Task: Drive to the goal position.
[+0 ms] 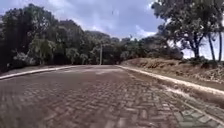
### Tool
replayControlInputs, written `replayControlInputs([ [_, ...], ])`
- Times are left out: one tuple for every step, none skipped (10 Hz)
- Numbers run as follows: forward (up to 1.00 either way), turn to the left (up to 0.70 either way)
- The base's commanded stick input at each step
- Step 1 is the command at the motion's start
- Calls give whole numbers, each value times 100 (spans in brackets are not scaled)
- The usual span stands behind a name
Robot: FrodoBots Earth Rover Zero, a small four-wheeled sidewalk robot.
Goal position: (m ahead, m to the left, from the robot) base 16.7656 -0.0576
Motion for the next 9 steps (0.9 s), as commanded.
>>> replayControlInputs([
  [100,0],
  [100,0],
  [100,0],
  [100,0],
  [100,0],
  [100,0],
  [100,0],
  [100,9],
  [100,21],
])
